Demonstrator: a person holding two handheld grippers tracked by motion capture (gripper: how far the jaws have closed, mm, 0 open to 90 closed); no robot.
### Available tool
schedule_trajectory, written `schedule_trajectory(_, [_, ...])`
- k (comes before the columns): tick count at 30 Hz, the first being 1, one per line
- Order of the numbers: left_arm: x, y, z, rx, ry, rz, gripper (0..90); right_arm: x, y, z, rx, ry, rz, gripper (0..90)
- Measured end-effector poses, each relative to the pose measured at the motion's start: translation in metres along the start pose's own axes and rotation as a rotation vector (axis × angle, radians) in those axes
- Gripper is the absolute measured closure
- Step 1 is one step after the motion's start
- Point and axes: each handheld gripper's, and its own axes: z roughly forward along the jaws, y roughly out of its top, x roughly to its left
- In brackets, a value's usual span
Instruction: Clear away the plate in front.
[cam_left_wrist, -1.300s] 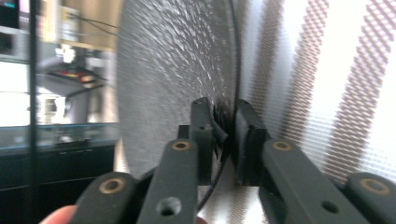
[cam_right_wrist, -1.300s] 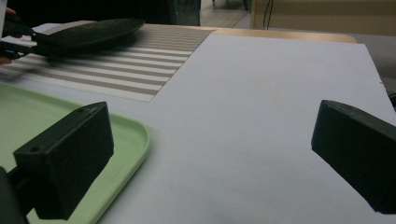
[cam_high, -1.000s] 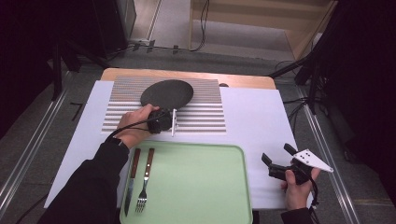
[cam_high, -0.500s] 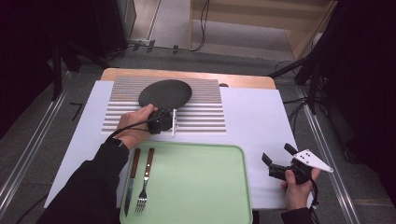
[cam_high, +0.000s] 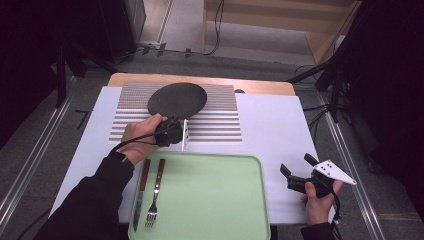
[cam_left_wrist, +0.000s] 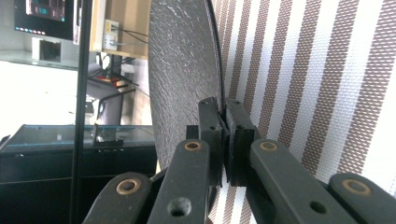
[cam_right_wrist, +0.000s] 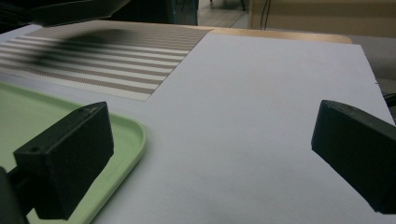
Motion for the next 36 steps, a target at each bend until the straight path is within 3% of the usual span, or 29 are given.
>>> schedule_trajectory(28, [-0.014,0.012,-0.055,-0.089,0.045,0.016,87.6,0.003,0.001,0.001,-0.004,-0.011,-0.010,0.0])
schedule_trajectory(36, [-0.021,0.013,-0.069,-0.105,0.037,0.026,87.5,0.003,0.000,0.002,-0.002,-0.012,-0.015,0.0])
